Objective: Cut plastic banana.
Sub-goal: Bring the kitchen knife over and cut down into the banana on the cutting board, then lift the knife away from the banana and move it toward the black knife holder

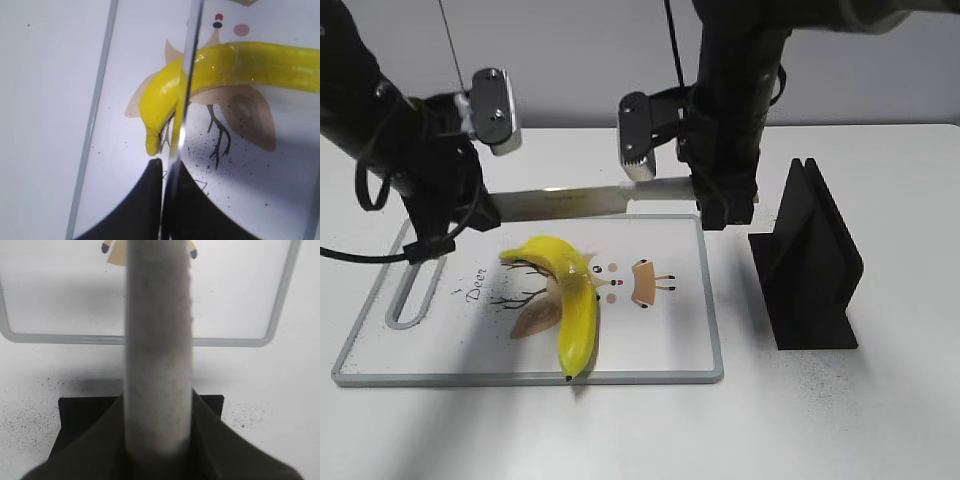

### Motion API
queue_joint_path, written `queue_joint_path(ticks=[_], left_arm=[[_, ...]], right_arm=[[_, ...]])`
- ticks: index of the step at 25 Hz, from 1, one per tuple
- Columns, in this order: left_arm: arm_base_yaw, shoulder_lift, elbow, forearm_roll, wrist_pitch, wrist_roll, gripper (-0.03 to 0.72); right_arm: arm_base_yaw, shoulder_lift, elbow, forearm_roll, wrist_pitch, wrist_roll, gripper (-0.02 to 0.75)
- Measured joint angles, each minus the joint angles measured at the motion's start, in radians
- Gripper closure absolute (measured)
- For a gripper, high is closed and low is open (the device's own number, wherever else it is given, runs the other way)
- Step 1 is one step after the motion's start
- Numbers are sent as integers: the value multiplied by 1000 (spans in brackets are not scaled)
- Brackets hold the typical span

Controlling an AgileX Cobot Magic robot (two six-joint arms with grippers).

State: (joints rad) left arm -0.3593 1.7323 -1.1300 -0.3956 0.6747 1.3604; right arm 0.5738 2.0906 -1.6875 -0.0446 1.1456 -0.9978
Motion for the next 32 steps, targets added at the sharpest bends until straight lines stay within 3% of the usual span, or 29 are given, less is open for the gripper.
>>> queue_joint_path(ticks=[6, 8, 10, 13, 16, 21, 26, 32], left_arm=[[0, -88, -16, 24, 45, 0, 684], [0, -93, -16, 24, 48, 0, 644], [-1, -95, -17, -1, 49, -4, 510], [-3, -96, -17, -47, 47, -8, 177], [-3, -97, -18, -72, 28, -17, 41], [-3, -130, -18, -78, 11, -84, 10], [13, -186, -30, -66, 12, -262, 21], [75, -250, -90, -39, 66, -524, 39]], right_arm=[[0, -58, -7, 14, 11, 2, 562], [0, -60, -7, 18, 14, 2, 562], [0, -61, -7, 34, 14, 12, 569], [0, -61, -7, 39, 11, 27, 570], [0, -61, -7, 38, 11, 30, 571], [0, -63, -7, 45, 31, 32, 571], [0, -94, -7, 45, 67, 78, 571], [0, -146, -8, 58, 69, 420, 571]])
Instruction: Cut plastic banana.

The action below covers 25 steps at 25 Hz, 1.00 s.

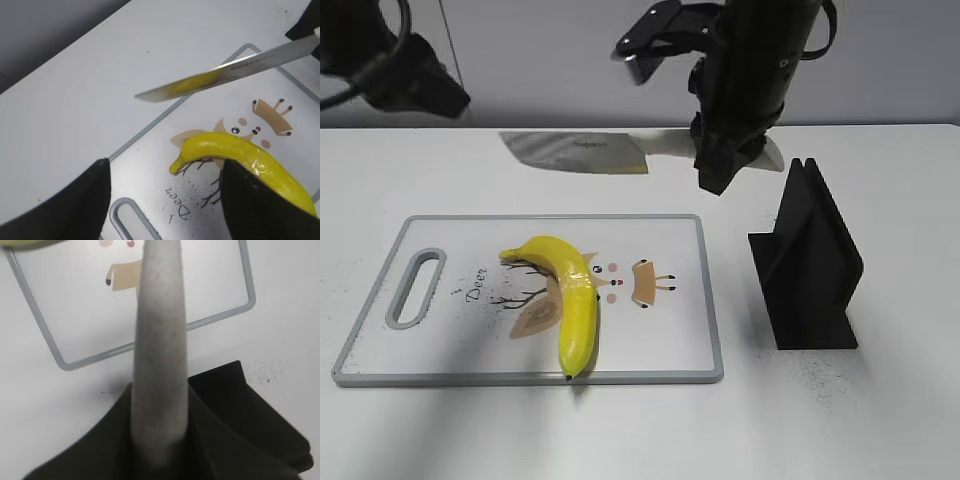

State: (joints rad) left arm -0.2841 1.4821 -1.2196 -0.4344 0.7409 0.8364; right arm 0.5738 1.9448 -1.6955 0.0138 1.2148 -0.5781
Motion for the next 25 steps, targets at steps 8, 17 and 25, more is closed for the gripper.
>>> queue_joint_path(ticks=[8, 17, 25], left_arm=[[137, -22, -87, 94, 256, -387, 57], [227, -71, -45, 304, 470, -619, 73], [227, -375, 178, 314, 476, -633, 91]], right_arm=[[0, -51, 0, 66, 4, 332, 571], [0, -190, 37, 204, 5, 585, 571], [0, -373, 259, 233, 3, 633, 571]])
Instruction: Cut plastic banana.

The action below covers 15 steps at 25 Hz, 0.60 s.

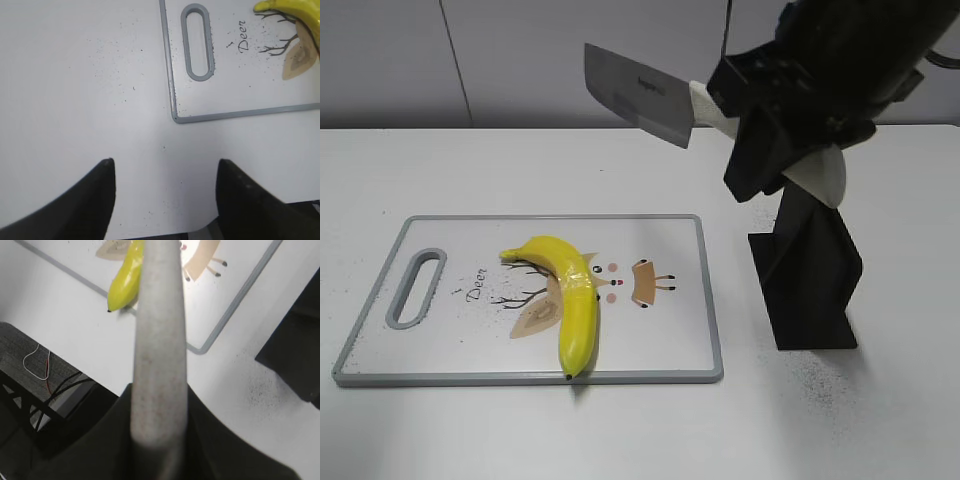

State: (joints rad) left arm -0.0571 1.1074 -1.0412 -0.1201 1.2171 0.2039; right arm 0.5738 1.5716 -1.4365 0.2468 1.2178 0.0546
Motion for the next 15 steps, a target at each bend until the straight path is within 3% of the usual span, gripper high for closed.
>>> queue_joint_path(ticks=[15], left_arm=[[0, -671, 387, -4, 4, -15, 103]], right_arm=[[0, -309, 299, -53, -165, 117, 571]])
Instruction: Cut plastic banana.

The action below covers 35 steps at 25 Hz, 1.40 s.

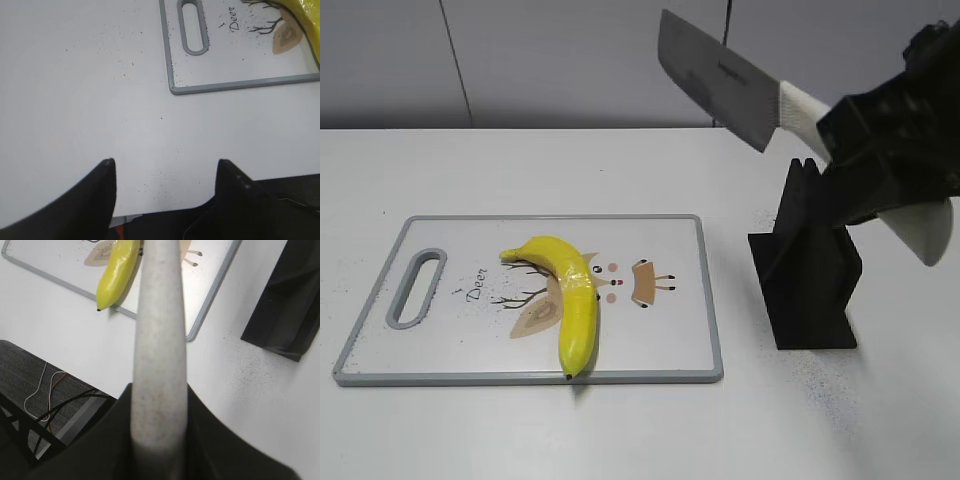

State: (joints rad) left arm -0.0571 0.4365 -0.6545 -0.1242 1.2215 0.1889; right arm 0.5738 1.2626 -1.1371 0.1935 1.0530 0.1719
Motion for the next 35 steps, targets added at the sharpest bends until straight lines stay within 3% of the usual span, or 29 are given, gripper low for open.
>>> queue_joint_path(ticks=[5, 10, 18, 24, 29, 35], left_arm=[[0, -213, 118, 1, 2, 0, 103], [0, -413, 136, -1, 3, 0, 105], [0, -416, 157, -8, -127, 0, 108], [0, -416, 159, -11, -136, 0, 115], [0, -416, 159, -11, -136, 0, 120], [0, -416, 159, -11, -136, 0, 125]], right_arm=[[0, -81, 82, -53, -34, 69, 571], [0, -162, 171, -96, -53, 141, 571], [0, -256, 273, -227, -54, 308, 571], [0, -259, 306, -292, -100, 427, 571], [0, -240, 306, -417, -158, 551, 571], [0, -133, 306, -442, -203, 564, 571]])
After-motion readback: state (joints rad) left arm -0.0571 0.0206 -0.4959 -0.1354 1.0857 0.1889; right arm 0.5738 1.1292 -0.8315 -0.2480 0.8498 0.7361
